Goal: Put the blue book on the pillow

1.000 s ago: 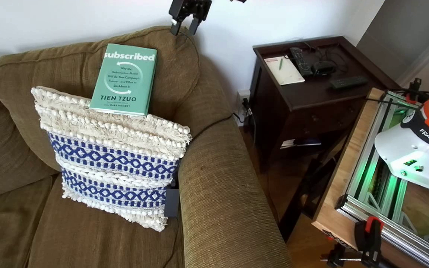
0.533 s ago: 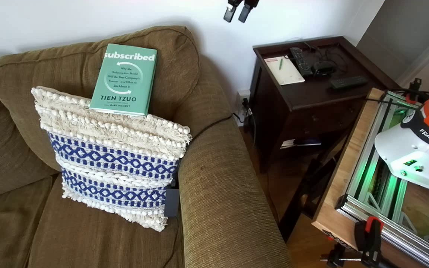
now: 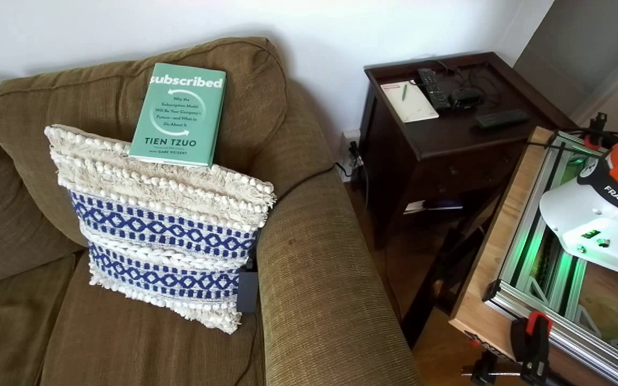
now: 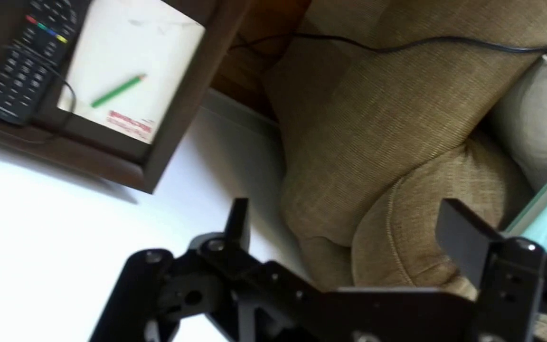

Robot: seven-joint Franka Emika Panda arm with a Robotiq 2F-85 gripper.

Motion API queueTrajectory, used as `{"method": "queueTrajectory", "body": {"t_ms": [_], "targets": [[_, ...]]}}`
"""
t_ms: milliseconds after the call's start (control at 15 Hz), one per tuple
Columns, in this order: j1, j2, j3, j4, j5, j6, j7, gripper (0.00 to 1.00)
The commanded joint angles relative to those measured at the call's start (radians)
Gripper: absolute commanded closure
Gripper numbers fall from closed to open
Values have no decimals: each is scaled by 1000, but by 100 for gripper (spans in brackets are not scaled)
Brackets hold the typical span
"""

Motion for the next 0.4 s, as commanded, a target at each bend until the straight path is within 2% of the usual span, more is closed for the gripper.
{"method": "queueTrajectory", "body": {"t_ms": [0,133,333], "targets": [[17,-41,-41,-16,-50,-64,44,0],[6,-95,-55,-32,-60,-154,56,0],[5,-112,-56,-41,-61,-164,64,0]]}}
